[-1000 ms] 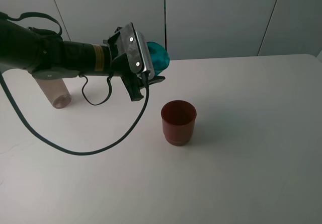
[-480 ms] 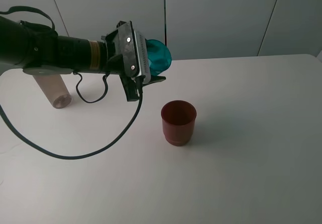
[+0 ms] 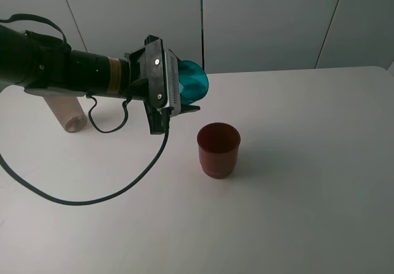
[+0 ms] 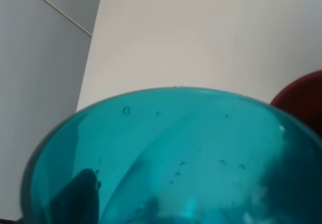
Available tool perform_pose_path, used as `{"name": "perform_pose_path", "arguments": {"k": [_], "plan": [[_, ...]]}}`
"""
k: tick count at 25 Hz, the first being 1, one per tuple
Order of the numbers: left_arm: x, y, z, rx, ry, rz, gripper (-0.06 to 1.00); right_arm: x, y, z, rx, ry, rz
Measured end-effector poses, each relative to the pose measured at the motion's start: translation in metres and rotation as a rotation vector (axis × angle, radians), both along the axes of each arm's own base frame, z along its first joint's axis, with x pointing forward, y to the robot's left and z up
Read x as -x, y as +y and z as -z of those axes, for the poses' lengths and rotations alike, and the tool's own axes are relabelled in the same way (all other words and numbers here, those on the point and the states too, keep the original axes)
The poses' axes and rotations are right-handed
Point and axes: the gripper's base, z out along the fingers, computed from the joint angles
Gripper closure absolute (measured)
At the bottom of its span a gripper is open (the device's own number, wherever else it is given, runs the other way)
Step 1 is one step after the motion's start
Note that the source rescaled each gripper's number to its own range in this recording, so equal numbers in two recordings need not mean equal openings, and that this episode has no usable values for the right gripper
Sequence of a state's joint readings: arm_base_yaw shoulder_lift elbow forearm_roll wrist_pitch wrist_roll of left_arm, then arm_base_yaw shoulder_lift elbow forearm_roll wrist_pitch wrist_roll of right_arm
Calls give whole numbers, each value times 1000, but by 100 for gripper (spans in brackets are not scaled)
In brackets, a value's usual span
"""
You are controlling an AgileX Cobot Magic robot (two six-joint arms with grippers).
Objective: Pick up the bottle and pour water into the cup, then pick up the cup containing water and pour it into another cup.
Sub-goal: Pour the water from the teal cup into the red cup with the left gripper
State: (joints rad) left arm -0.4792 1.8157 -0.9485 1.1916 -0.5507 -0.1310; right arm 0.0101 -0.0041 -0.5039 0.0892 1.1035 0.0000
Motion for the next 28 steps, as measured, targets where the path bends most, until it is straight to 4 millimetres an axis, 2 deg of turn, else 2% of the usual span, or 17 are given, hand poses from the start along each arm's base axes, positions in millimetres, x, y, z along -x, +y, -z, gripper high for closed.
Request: {"name": "perform_pose_path", "arguments": {"k": [9, 28], "plan": [[5, -8, 6, -110, -38, -5, 86, 0, 0, 0, 0, 0, 0], [6, -9, 11, -212, -74, -24, 86, 0, 0, 0, 0, 0, 0]]}}
